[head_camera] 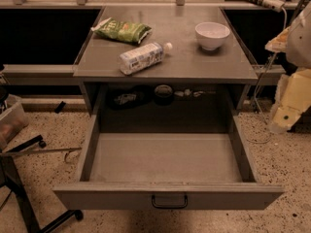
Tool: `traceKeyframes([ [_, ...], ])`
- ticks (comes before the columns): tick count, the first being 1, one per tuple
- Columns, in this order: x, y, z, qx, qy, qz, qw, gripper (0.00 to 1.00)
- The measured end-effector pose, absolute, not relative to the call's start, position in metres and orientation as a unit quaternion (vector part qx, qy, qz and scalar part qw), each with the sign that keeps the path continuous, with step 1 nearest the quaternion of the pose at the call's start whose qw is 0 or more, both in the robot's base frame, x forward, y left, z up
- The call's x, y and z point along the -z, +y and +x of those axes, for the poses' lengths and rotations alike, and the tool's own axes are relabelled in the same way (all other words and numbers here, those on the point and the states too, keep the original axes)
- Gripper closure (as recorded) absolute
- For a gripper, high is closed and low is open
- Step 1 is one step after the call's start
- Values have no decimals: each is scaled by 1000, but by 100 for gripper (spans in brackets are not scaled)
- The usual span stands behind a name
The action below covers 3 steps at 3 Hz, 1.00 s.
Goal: Close top drawer
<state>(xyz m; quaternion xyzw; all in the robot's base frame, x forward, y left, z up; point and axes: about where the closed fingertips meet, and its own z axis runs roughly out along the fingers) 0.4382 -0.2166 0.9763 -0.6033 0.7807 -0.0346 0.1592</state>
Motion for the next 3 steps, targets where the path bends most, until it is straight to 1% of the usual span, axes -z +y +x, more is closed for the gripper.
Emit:
traceKeyframes([
  [1, -973, -212, 437, 36, 778, -604, 167, 0],
  [2, -950, -213, 422, 15, 781, -598, 179, 0],
  [3, -900, -220, 395, -24, 791, -586, 176, 0],
])
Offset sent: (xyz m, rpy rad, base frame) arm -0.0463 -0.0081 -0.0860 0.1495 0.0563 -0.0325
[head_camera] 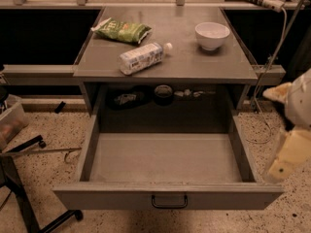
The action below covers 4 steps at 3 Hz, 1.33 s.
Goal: Close top drawer
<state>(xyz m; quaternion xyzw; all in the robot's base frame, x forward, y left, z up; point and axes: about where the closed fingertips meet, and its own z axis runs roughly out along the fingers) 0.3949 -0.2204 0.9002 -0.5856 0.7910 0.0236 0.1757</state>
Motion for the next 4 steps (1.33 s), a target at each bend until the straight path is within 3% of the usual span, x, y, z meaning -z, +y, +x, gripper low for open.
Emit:
traceKeyframes([
  [2, -814, -227, 329, -97, 814, -558, 127, 0],
  [4, -790, -228, 309, -122, 817, -550, 125, 0],
])
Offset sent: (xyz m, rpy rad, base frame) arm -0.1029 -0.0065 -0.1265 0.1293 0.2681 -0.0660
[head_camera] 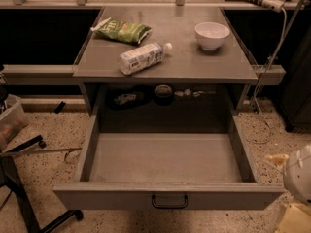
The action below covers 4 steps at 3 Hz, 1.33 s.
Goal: Close top drawer
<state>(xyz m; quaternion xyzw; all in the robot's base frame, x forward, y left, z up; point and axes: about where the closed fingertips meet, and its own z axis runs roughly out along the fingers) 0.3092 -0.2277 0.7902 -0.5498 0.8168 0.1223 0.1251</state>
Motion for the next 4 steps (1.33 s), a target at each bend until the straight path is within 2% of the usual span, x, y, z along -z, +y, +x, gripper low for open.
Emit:
traceKeyframes([
  [2, -730, -204, 251, -191, 802, -554, 116, 0],
  [3, -696, -173, 237, -242, 770, -583, 92, 0],
  [4, -688, -173, 243, -238, 773, -581, 91, 0],
])
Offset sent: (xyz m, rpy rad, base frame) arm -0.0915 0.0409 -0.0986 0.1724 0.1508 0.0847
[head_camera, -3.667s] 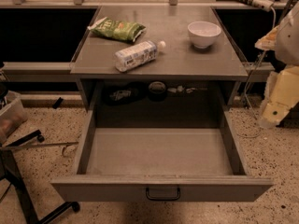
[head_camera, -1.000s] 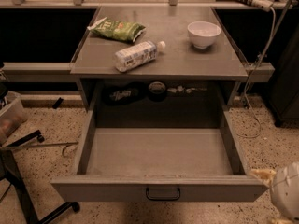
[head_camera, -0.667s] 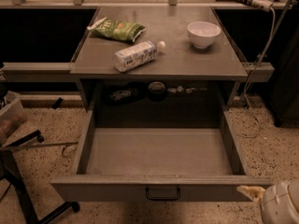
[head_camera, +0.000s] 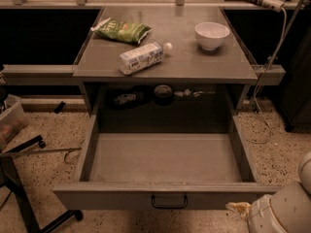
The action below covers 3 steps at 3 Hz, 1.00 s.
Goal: Close top drawer
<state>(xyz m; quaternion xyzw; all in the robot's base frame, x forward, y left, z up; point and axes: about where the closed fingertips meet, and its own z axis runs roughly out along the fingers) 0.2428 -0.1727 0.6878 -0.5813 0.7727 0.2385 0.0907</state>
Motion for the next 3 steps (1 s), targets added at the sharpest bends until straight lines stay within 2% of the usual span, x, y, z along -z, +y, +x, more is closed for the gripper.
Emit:
traceKeyframes([
  [2, -658, -158, 278, -230, 776, -579, 98, 0],
  [3, -643, -135, 318, -229, 765, -594, 95, 0],
])
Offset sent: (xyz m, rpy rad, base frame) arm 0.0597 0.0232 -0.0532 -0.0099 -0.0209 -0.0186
